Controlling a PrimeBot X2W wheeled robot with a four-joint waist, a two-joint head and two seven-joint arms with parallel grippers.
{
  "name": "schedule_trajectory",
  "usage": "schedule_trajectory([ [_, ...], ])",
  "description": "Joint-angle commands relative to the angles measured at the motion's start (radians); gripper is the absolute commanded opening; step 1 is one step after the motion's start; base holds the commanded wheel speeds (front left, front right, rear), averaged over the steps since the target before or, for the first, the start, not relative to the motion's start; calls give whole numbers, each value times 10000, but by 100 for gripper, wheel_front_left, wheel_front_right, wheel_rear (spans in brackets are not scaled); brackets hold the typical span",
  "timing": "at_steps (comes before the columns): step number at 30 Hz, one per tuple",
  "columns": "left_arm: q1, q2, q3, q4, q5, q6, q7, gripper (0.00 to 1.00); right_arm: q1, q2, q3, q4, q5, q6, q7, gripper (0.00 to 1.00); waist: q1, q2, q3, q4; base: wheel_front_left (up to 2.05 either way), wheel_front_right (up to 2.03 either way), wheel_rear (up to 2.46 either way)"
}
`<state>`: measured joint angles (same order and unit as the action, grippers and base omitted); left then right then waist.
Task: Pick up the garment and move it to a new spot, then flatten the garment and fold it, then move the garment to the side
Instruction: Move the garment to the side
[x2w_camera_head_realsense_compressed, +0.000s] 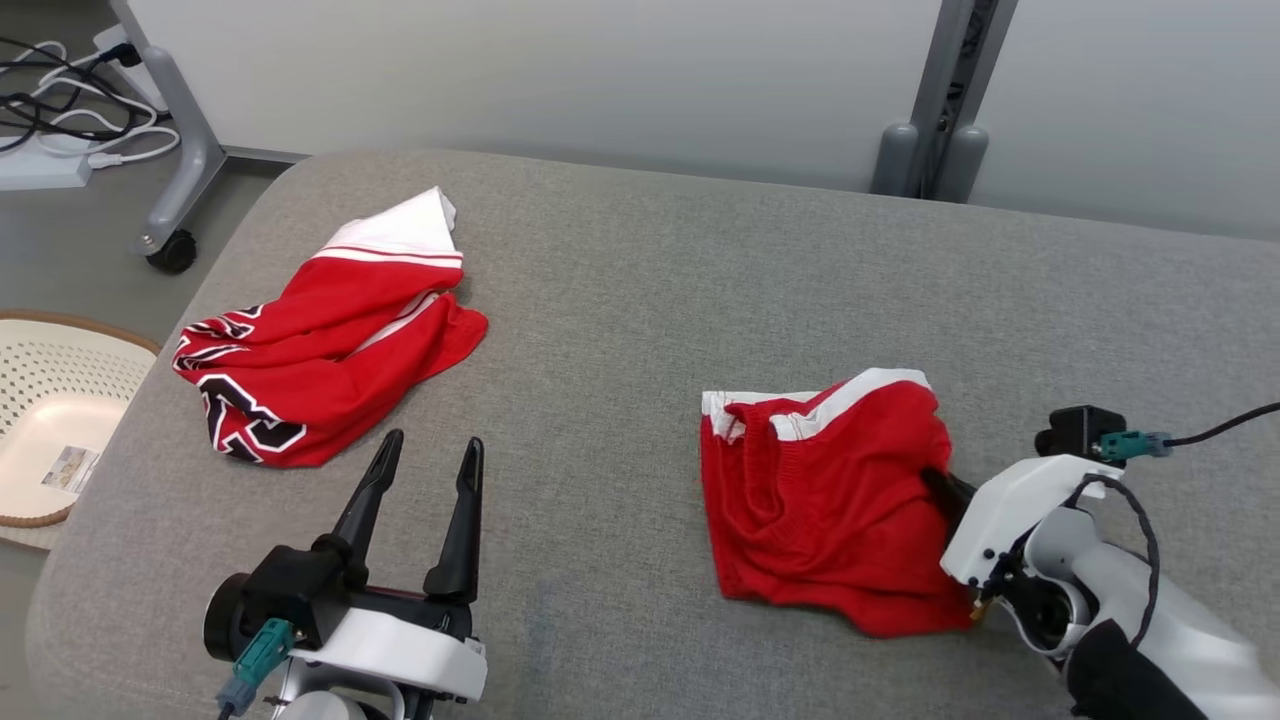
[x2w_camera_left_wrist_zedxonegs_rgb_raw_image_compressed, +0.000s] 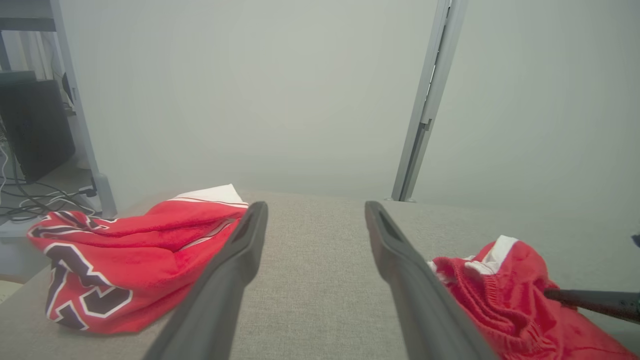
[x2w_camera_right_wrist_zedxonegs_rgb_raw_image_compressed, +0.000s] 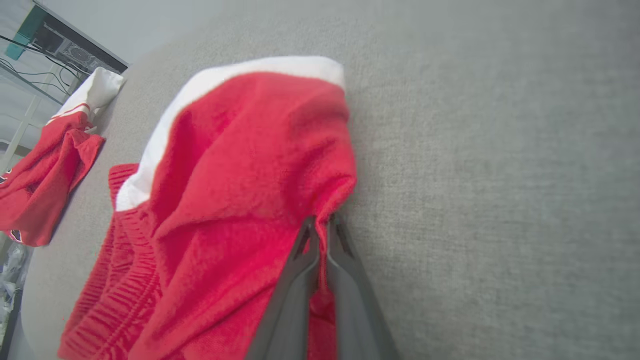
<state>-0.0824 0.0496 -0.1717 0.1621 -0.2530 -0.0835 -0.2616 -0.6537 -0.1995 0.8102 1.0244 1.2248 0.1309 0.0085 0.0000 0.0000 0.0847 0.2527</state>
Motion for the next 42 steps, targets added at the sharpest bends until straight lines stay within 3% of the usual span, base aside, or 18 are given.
schedule_trajectory([
  [1, 79, 21, 67, -67, -18, 30, -36, 100, -157, -324, -81, -61, 18, -1, -157, 0, 0, 0, -46, -154, 0, 0, 0],
  [15, -5, 26, 70, -419, 65, 8, -36, 100, -806, -2413, -75, -506, -409, -1, 142, 0, 0, 0, 225, -1516, 0, 0, 0],
  [22, -353, 27, 95, -526, 258, -46, -36, 100, -1318, -3848, 149, -981, -705, -2, 408, 0, 0, 0, 974, -1830, 0, 0, 0],
  [29, -540, 24, 100, -572, 344, -113, -36, 100, -1717, -4574, -44, -521, -745, -1, 110, 0, 0, 0, 1410, -1914, 0, 0, 0],
  [34, -513, 24, 111, -632, 352, -83, -36, 100, -1825, -4615, -98, -592, -701, -1, -25, 0, 0, 0, 1546, -2198, 0, 0, 0],
  [42, -773, 38, 141, -620, 530, -179, -36, 100, -2137, -4142, 104, -481, -958, -1, -233, 0, 0, 0, 1688, -3295, 0, 0, 0],
])
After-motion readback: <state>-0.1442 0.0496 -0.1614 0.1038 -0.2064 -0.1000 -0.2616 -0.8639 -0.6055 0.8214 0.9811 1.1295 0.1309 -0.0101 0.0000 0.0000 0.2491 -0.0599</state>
